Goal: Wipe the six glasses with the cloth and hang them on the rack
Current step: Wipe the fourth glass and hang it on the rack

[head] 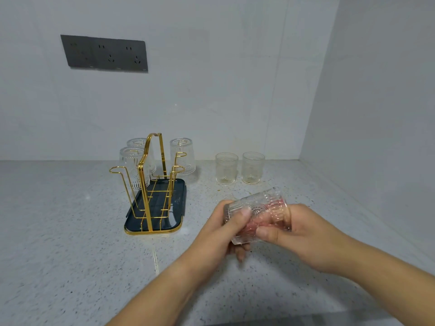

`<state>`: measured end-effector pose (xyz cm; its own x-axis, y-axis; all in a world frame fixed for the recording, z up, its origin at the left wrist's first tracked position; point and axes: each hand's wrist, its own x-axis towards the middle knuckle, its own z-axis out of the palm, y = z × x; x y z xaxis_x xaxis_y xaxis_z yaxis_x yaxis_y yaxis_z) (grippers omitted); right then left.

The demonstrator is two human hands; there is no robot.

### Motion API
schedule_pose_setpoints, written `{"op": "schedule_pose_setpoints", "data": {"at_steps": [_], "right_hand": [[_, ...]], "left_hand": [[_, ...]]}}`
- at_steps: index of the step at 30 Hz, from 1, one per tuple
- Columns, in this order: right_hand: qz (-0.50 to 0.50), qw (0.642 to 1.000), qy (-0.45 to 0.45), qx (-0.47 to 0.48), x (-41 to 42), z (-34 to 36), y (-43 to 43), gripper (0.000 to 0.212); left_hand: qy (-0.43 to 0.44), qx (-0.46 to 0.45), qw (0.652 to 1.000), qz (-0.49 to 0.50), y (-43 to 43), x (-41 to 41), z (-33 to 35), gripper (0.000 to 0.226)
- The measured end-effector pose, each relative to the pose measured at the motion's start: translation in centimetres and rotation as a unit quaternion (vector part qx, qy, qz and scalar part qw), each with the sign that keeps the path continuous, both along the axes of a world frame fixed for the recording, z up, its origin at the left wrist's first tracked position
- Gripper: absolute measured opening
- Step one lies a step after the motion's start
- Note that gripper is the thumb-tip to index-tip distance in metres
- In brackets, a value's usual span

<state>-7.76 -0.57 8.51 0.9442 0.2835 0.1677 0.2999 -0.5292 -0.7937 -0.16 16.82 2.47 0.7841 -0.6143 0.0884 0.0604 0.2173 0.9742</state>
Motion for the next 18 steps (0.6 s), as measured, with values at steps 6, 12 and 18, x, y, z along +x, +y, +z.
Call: {"op": "schedule_pose_setpoints", "data": {"at_steps": [6, 12, 18], "right_hand": [[0.006, 0.983, -0.116, -0.142, -0.3, -0.8, 0.4, 0.021], [0.046, 0.944, -0.176, -0.276, -0.2, -0.4, 0.1, 0.016], [-0.075, 0.994, -0.050, -0.054, 0.3, -0.3, 0.8, 0.011]], "left_hand": [[0.099, 0.028, 0.994, -0.034, 0.1, -0.5, 1.1, 0.066], [0.163, 0.043, 0.964, -0.206, 1.4, 0.4, 0.5, 0.091], [0.120, -0.033, 0.992, -0.030, -0.1, 0.0, -0.8, 0.089]]}}
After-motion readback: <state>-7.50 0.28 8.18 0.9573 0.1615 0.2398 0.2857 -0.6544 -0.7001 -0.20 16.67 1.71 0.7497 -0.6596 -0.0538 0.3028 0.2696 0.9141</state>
